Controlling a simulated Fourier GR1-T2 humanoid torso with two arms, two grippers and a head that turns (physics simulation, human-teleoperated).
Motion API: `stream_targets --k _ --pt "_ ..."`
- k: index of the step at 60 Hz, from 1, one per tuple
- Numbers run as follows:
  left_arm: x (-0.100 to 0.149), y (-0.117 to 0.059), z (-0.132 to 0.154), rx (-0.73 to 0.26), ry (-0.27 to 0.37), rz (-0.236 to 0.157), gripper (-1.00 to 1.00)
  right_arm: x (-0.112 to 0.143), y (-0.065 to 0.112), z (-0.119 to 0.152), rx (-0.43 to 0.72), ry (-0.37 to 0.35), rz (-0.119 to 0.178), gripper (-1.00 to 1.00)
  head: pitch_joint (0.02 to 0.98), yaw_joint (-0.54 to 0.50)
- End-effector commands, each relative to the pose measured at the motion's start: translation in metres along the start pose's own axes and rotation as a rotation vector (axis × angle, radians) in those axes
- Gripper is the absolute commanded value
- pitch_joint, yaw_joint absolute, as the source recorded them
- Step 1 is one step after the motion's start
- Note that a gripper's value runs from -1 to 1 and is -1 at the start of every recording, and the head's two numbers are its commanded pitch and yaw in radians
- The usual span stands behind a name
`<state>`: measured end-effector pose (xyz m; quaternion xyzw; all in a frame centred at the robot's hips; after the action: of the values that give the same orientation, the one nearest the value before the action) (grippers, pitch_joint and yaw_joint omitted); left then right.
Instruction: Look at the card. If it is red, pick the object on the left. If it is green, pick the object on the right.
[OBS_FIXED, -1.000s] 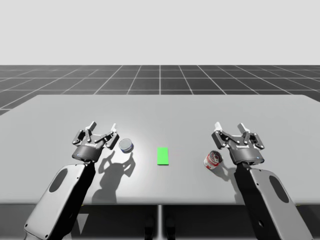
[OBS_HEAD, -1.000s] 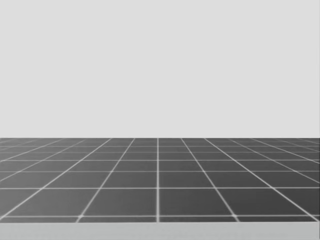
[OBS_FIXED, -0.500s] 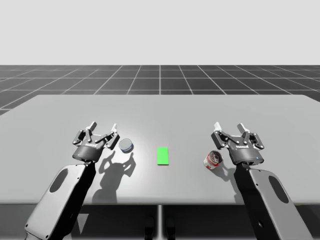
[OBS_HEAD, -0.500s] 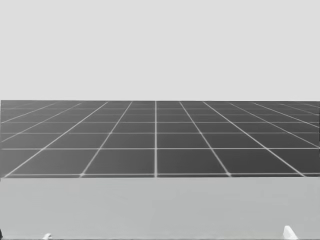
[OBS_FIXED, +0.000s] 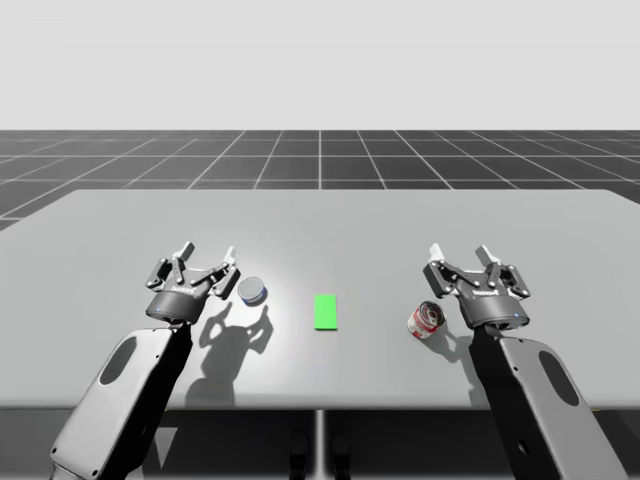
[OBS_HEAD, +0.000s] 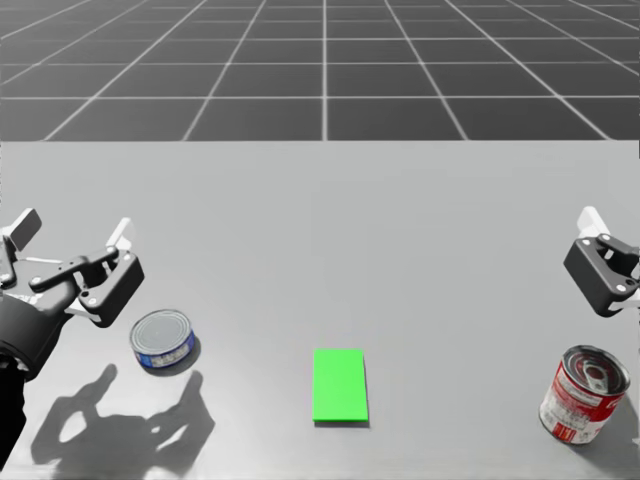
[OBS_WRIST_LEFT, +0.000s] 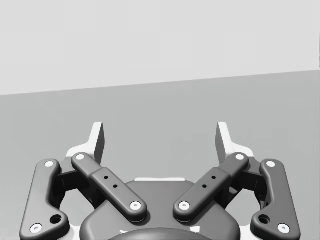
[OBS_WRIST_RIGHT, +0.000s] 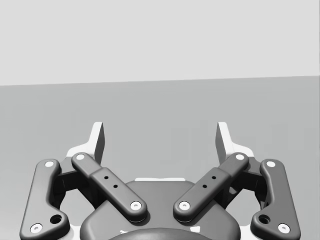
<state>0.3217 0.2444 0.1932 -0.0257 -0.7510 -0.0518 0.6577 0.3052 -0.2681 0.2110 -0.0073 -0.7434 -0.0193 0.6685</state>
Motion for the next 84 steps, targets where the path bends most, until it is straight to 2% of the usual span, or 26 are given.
stream_targets --k 1,18,45,55,84 --pt "0.0011 -0.0005 -0.0004 -0.006 -0.007 -0.004 -1.00 0.0009 -0.0011 0.0002 -0.001 -0.002 0.000 -1.00 0.714 0.02" --pt "0.0039 -0.0017 0.0012 -0.006 -0.008 0.000 -1.00 0.0016 -0.0008 -0.0001 -0.002 -0.001 0.000 -1.00 0.876 0.00" --pt "0.0064 -0.0033 0.0028 -0.009 -0.009 0.005 -1.00 0.0019 -0.0009 0.0000 0.001 0.001 0.003 -1.00 0.884 -0.02" --pt "0.0072 -0.0038 0.0032 -0.013 -0.011 0.007 -1.00 0.0016 -0.0007 -0.0004 0.001 0.002 0.003 -1.00 0.886 -0.08" --pt "0.0036 -0.0083 0.0034 -0.023 -0.001 0.010 -1.00 0.0004 -0.0001 -0.0004 0.003 0.004 0.003 -1.00 0.903 -0.37"
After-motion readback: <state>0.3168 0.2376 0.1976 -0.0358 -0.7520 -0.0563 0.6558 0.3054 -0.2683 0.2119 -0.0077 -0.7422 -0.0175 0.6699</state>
